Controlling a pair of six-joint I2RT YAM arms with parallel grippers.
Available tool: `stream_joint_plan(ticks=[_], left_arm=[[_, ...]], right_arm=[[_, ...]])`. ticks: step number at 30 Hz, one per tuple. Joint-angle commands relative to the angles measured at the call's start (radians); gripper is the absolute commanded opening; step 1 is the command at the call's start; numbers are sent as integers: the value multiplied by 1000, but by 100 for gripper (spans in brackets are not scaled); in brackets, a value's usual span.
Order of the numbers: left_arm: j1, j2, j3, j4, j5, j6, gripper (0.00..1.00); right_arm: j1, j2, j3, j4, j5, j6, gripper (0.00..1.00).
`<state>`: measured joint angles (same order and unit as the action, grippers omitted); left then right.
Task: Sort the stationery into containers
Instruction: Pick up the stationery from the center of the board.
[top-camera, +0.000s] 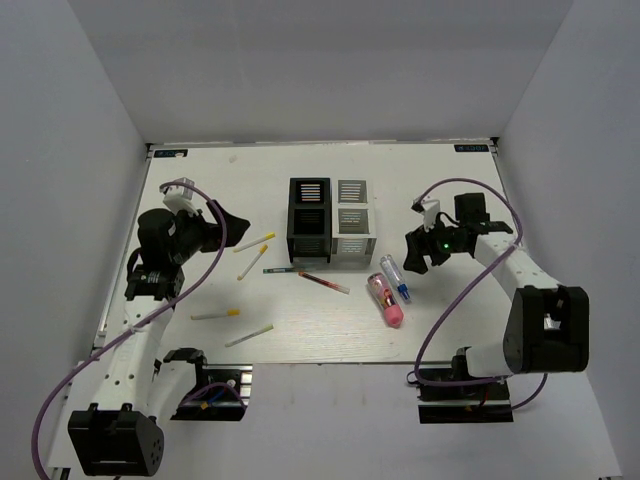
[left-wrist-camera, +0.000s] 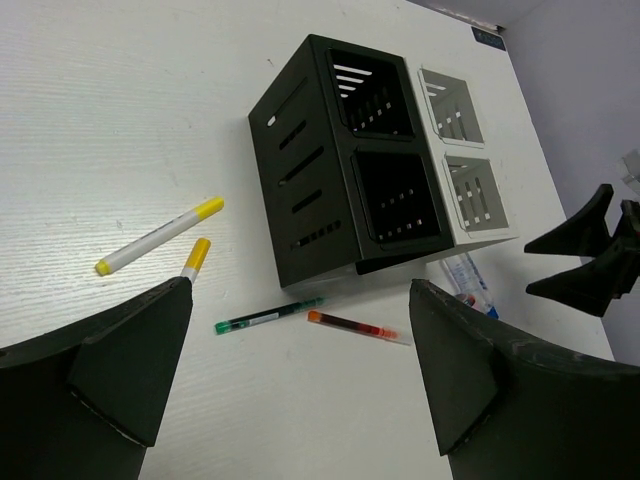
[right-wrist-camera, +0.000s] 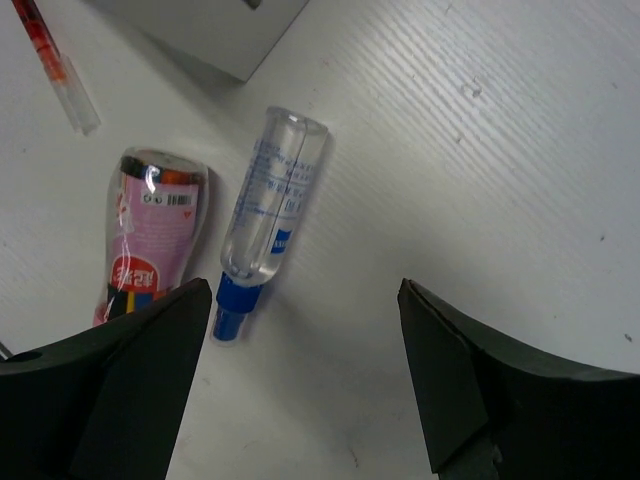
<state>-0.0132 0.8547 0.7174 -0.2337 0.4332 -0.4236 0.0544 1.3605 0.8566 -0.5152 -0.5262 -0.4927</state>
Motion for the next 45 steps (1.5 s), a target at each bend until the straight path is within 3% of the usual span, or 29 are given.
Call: stream_joint_plan(ticks=[1,10,26,32,33,37,45], left_arm=[[5,-6,30,-6,-7,-6,100],[5,-6,30,-6,2,-6,100],[5,-16,30,4,22,-6,100],[5,-16,30,4,13,-6,100],[5,-16,30,4,13,-6,100],[5,-16,30,4,13,-6,100],[5,-16,30,4,13,-6,100]], right_arm=[[30,44,59,81,15,31,82],[128,213,67,164,92,94,68],[254,336,99,167,304,167,61],[257,318,84,169,339,177,30],[256,315,81,158,336,175,18],[251,243,82,143,339,164,2],[255,-13,363,47,292,112,0]])
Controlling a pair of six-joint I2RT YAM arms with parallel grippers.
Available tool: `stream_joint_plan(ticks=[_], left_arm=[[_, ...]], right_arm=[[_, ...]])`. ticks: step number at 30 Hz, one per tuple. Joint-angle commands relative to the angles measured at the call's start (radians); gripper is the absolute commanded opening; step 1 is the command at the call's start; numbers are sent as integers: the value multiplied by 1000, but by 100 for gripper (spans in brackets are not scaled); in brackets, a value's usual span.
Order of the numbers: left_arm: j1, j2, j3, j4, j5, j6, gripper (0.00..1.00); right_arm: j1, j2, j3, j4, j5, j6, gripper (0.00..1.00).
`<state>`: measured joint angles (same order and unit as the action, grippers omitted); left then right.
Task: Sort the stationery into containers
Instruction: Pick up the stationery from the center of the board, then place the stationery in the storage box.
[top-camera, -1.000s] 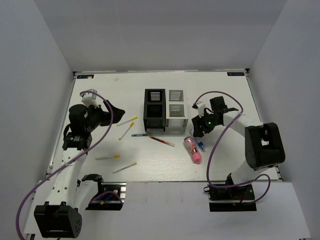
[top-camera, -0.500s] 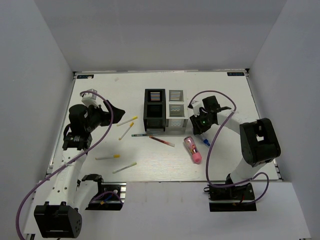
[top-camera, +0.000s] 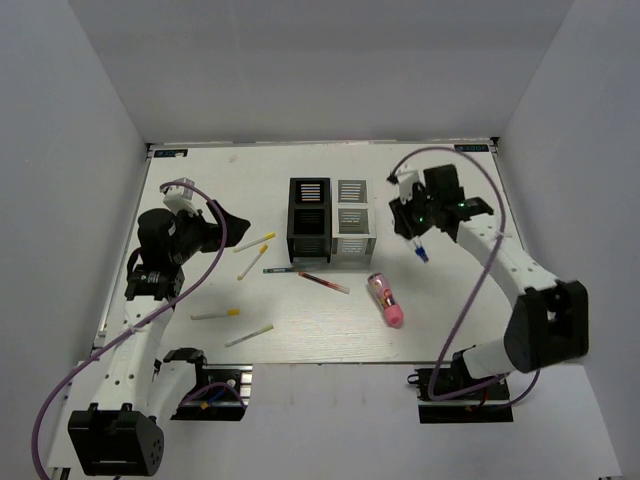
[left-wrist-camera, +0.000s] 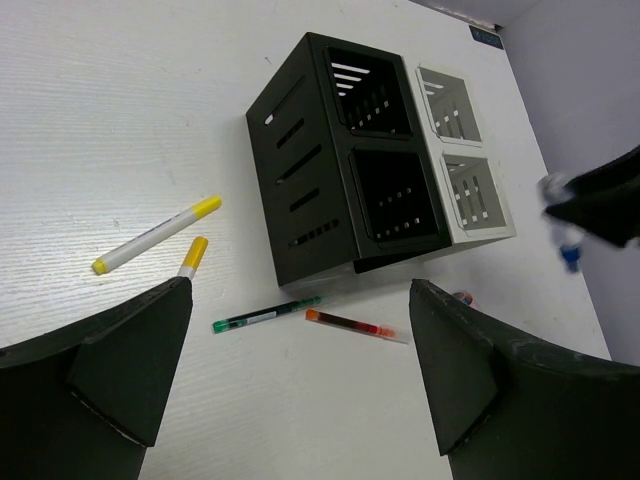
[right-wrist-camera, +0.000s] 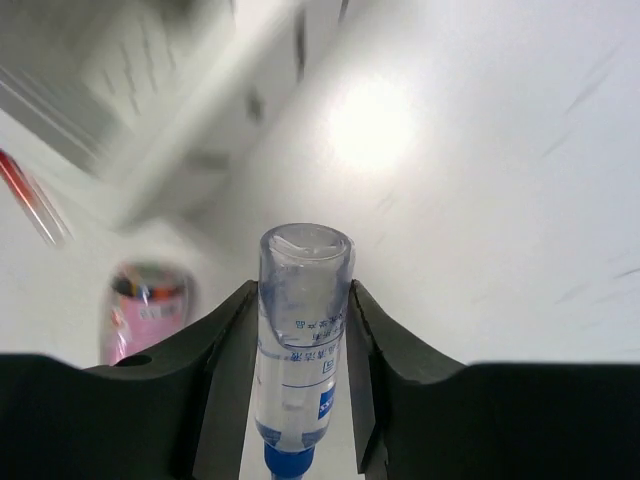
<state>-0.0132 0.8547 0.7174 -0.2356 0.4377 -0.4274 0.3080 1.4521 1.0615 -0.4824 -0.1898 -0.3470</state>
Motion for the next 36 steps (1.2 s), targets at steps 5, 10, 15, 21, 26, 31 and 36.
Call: stream_joint_plan(ticks=[5,10,15,21,26,31,36], left_arm=[[5,-16,30,15,27,-2,100],[5,-16,21,15,27,-2,100],[5,-16,20,15,18,7,100],[5,-6,20,6,-4,7,100],[5,38,20,-14,-25,16,100],[5,98,30,-34,-36,16,100],[5,147,39,-44,-47,26,100]], right_arm=[[3,-115,305,102,-198,-38,0],[11,-15,354,243,-378,-17,0],[10,60,385,431,-493,-10,0],[3,166,442,557,-634,-30,0],[5,308,477,691,-778,40,0],[3,439,551,734,-841,106,0],[-3,511,584,720,-850,77,0]])
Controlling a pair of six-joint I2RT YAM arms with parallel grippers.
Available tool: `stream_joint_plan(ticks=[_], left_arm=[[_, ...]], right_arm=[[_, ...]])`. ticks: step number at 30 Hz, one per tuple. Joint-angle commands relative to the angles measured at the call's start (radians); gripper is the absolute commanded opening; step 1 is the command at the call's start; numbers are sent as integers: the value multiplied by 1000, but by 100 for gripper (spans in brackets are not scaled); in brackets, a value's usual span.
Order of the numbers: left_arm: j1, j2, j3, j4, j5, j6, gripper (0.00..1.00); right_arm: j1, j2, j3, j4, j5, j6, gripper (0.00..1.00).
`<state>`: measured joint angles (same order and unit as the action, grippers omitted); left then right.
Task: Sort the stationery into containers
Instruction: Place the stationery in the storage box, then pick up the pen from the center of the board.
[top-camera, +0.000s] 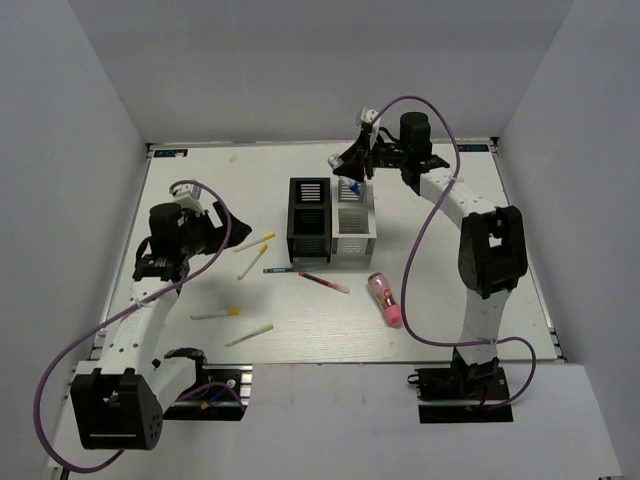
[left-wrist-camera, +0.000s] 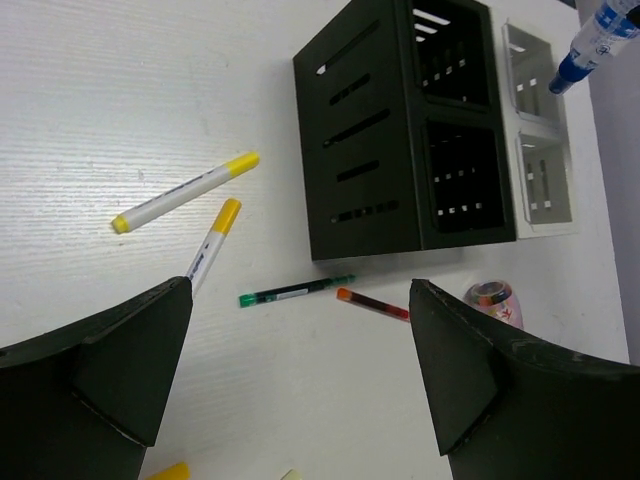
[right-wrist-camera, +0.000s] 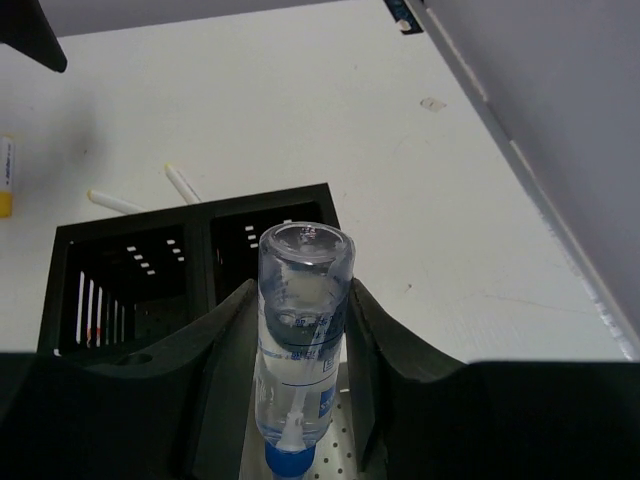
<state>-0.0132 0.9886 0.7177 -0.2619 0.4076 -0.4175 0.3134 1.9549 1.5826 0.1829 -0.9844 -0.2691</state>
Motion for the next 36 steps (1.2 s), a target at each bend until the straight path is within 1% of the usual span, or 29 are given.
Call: stream_joint_plan(ticks=[1,3,4,6,7,8,9,11,12,14,16,17,19,20,21,22,24,25,26,27,28,29,30,31,32,33,34,35,36], left_arm=[[5,22,39,-17,-26,16,100],[5,53,39,-17,-36,16,100],[5,64,48,-17,-50,16,100],[5,102,48,-27,-64,16,100],[5,114,58,-27,-75,16,100],[5,126,58,-27,-90,16,100],[5,139,58,-27,-99,16,100],[5,177,68,-27,-119,3,100],[-5,189,68,-27,-134,3,100],[-14,223,98,-36,-182,-29,100],[-14,243,124,-45,-243,-56,100],[-14,252,146,-45,-257,-66,100],[-14,280,166,-59,-288,-75,100],[-14,294,189,-59,-288,-75,100],[-14,312,204,-72,-288,-52,98],[-14,359,224,-100,-288,-25,90],[-14,422,304,-152,-274,51,84],[-24,453,331,-195,-245,80,81],[-24,519,385,-220,-215,147,76],[-33,553,413,-243,-181,187,72],[-42,585,436,-266,-144,213,71],[-53,613,483,-310,-144,267,70],[-68,663,508,-336,-164,287,70],[-103,685,546,-368,-218,301,72],[-119,705,561,-378,-246,312,73],[-135,723,580,-391,-322,322,75],[-161,767,600,-405,-341,336,75],[-171,792,649,-446,-360,345,75],[-182,818,679,-474,-413,376,76]], right_arm=[[-8,15,69,52,-68,-10,2],[-8,35,77,58,-71,-21,7],[-11,57,100,55,-71,-24,11],[-13,85,135,47,-79,-22,17],[-14,105,146,44,-80,-15,24],[-16,110,169,33,-85,-13,40],[-16,113,169,20,-100,-15,52],[-20,93,160,15,-108,-19,79],[-20,82,113,33,-108,-27,90],[-25,24,35,79,-100,-19,90],[-34,-23,-7,92,-93,-7,90],[-37,-52,-19,101,-89,26,90],[-56,-112,-73,75,-88,27,90],[-62,-178,-90,66,-91,31,90],[-66,-203,-105,53,-92,24,90],[-83,-227,-148,-10,-111,9,85],[-102,-313,-170,-60,-112,-50,70],[-109,-333,-199,-124,-131,-73,52],[-125,-370,-206,-152,-134,-85,41],[-137,-405,-220,-221,-145,-105,31],[-142,-434,-225,-255,-148,-175,24],[-157,-450,-243,-304,-154,-192,16],[-160,-462,-249,-353,-158,-206,14],[-166,-493,-257,-411,-166,-279,14],[-178,-504,-256,-474,-174,-303,17],[-183,-508,-254,-515,-178,-362,20],[-186,-522,-248,-554,-184,-437,23],[-195,-528,-233,-671,-203,-505,33],[-204,-531,-228,-712,-214,-545,39]])
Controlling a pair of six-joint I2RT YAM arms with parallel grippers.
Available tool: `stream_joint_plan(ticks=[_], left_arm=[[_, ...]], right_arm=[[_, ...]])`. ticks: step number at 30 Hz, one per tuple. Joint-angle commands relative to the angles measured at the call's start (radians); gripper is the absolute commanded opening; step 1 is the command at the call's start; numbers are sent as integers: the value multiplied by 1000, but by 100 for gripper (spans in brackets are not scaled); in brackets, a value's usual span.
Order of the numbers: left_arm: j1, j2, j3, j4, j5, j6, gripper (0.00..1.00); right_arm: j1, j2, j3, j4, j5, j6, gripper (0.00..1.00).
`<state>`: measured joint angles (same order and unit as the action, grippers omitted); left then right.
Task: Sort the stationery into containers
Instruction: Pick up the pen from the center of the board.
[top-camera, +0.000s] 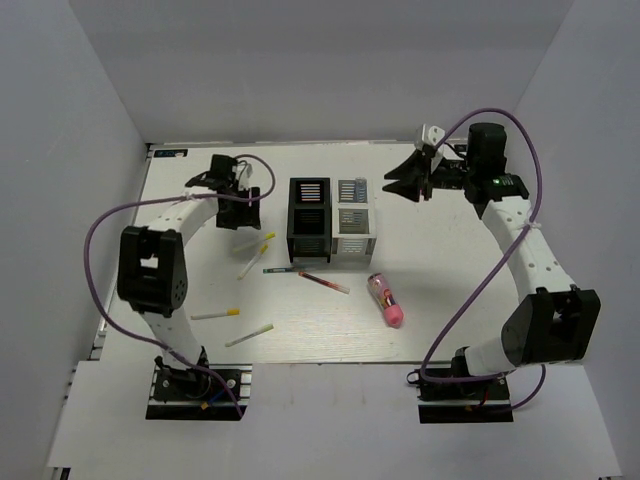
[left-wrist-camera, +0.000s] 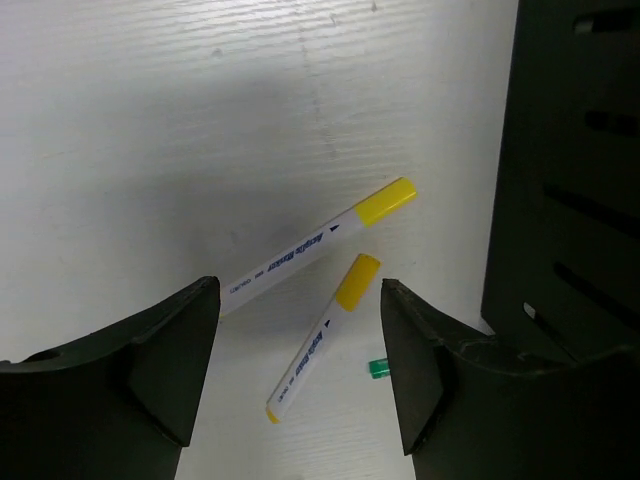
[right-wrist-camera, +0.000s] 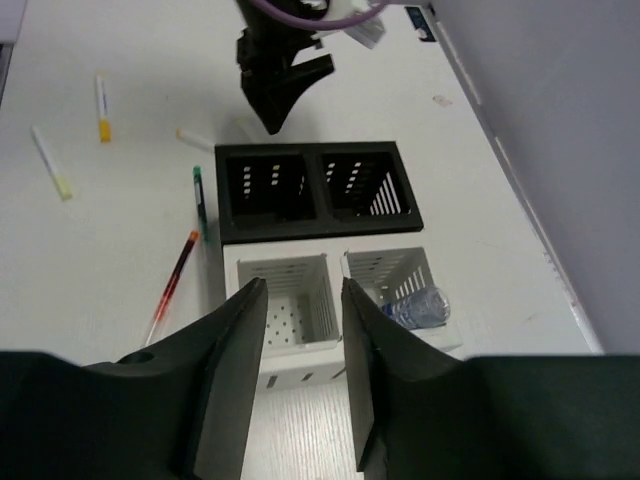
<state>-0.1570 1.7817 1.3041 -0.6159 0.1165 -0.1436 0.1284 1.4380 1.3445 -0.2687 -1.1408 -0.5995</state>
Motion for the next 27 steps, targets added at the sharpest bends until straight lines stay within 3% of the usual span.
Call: stream_joint_plan(ticks=[1,2,3,11,14,15,18,27], left_arm=[[-47,48,137,-142,-153,117,76],[-61,76,152,-151,-190,136,76],[-61,76,152,-151,-190,186,77],[-95,125,175,-180,-212,325,79],[-104,134,164,-180,-196,346,76],[-104,143,164,-189,-184,346,71],[-125,143,164,-208,-161,358,71],[-154,206,155,-222,-242,368,68]], right_arm=[[-30,-19,15,-291,-72,-271,44],[-33,-19,18,-381,-89,-328,53],[-47,-19,19,-407,-97,-354,55],[-96,41,65,-751,-191,-655,57],[-110,81,93,-814,-206,-797,57],[-118,97,108,-904,-212,-824,57],[-116,140,143,-1032,-221,-942,57],[-173,128,110,-1040,-226,-982,57]])
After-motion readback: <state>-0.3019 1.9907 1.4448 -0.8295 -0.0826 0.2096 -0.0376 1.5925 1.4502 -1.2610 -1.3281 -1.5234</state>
